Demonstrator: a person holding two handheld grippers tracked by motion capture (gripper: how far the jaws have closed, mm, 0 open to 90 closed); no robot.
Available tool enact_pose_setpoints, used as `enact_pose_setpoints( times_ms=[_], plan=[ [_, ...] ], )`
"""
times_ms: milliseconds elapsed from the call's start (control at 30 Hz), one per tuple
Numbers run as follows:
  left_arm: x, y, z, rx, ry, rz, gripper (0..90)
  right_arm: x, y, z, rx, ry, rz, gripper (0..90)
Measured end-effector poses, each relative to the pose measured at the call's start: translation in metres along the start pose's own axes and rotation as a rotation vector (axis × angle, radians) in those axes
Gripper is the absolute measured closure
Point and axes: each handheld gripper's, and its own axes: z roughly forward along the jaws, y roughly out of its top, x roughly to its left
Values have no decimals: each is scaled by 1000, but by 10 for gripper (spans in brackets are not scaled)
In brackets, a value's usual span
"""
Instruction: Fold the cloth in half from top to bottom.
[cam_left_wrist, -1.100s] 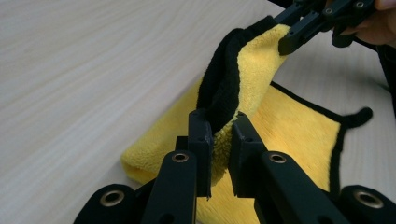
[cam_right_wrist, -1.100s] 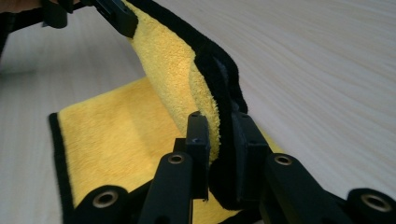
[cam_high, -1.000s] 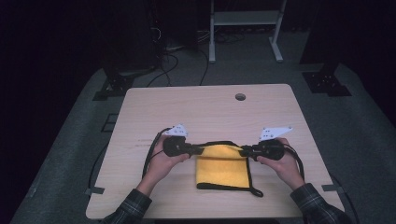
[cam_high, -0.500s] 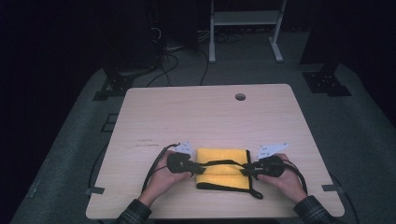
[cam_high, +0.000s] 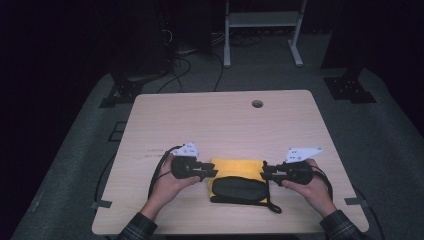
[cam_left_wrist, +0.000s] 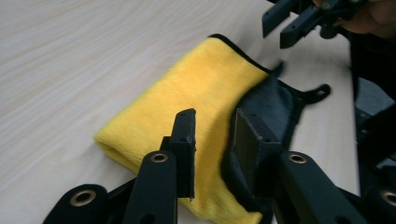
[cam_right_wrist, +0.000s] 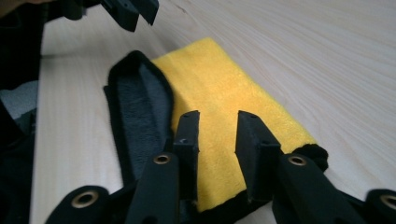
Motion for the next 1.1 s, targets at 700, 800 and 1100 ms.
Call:
enact_pose_setpoints(
  times_ms=[700, 800, 1100],
  plan=[
    [-26, -42, 19, 145, -35, 7, 679, 32, -29, 24, 190, 62, -82, 753],
    [-27, -47, 23, 154, -29, 10, 677, 34, -31, 24, 190, 56, -81, 754],
    [-28, -41, 4, 84, 36, 25, 454, 28, -28, 11, 109, -4, -58, 570]
  ],
)
